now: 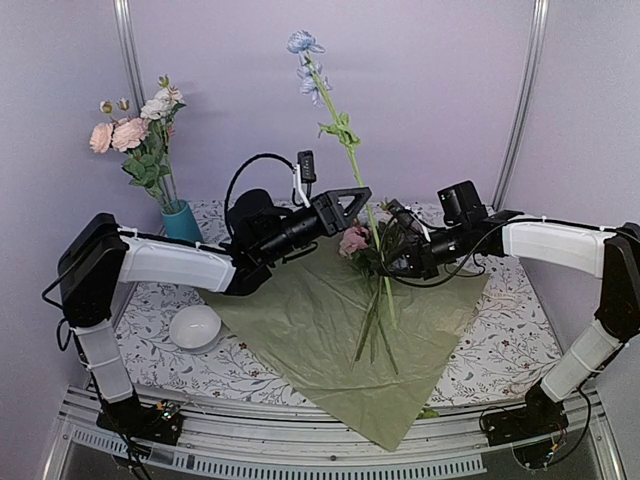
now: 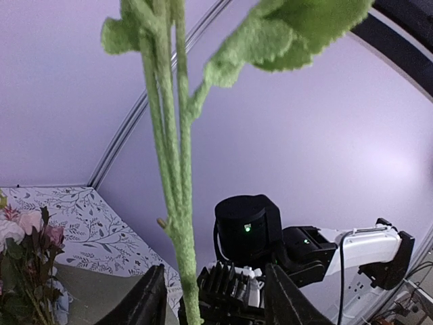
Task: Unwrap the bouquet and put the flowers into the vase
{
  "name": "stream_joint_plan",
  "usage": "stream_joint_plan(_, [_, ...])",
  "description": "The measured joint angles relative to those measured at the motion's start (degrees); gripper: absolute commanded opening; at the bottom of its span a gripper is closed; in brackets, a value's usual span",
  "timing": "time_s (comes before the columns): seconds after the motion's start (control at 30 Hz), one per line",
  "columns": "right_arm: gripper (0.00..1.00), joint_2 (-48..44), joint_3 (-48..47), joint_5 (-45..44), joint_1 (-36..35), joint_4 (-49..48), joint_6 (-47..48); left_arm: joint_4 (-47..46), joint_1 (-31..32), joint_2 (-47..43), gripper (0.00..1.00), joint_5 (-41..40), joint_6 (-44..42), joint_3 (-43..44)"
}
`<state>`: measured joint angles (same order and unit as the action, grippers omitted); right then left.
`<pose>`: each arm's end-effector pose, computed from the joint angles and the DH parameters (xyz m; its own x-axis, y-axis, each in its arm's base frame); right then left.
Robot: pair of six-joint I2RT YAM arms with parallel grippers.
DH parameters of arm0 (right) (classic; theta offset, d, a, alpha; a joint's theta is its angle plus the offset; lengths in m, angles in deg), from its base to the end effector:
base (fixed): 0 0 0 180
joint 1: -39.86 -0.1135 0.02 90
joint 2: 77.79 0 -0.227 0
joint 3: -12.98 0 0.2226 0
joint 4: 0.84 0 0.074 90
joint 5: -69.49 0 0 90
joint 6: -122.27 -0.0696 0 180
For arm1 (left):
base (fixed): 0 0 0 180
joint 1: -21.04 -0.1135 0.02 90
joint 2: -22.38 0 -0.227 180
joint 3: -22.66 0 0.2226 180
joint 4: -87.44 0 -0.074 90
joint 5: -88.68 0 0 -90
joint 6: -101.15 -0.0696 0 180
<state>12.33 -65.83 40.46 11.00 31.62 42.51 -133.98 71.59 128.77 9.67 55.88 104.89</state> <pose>0.2479 0.2061 0.2223 -0.4563 -0.3500 -0.8181 -0.8824 0.0590 0.4668 0.2586 -0.3351 0.2824 -0.4809 -0.5028 -0.7182 0.7534 0.1820 -0.6319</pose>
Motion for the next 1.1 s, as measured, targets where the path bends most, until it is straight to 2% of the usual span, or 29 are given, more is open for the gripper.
stream_joint_plan(0.23, [0.0,0.4,0.1,-0.6,-0.3,1.2,1.8,2.3,-3.3,-1.0,0.5,-1.4,-2.5,2.3])
stream_joint_plan(0.4, [0.0,0.9,0.1,-0.6,-0.5,1.6,2.5,3.8,-4.7,-0.9,0.36,-1.6,-3.0,5.4])
stream_joint_plan(0.53, [0.0,1.4,0.1,-0.6,-0.6,2.1,2.8,3.8,-4.9,-0.4,0.34,-1.1,-3.1,7.0])
stream_joint_plan(0.57, [0.0,1.5,0.1,-0.6,-0.6,2.2,2.9,3.9,-4.9,-0.2,0.32,-0.9,-3.1,7.3])
stream_joint_plan(0.67, [0.0,2.0,0.1,-0.7,-0.7,2.4,3.2,4.2,-5.0,0.5,0.15,-0.5,-3.0,7.5])
stream_joint_plan(0.77, [0.02,2.3,0.1,-0.7,-0.7,2.8,3.5,4.5,-5.1,1.3,0.09,0.2,-2.6,7.9])
stream_joint_plan(0.93, [0.48,2.3,-0.3,-1.3,-0.5,4.8,4.6,5.7,-5.6,1.4,0.02,1.9,-2.2,8.5])
stream_joint_plan(1.0, [0.57,1.7,-0.5,-1.9,0.5,6.2,6.0,7.3,-5.7,1.0,0.0,2.8,-2.6,8.5])
stream_joint_plan(1.1, [0.6,-0.9,0.3,-2.2,4.0,7.3,8.2,12.2,-5.8,-1.5,0.0,4.1,-4.1,8.4])
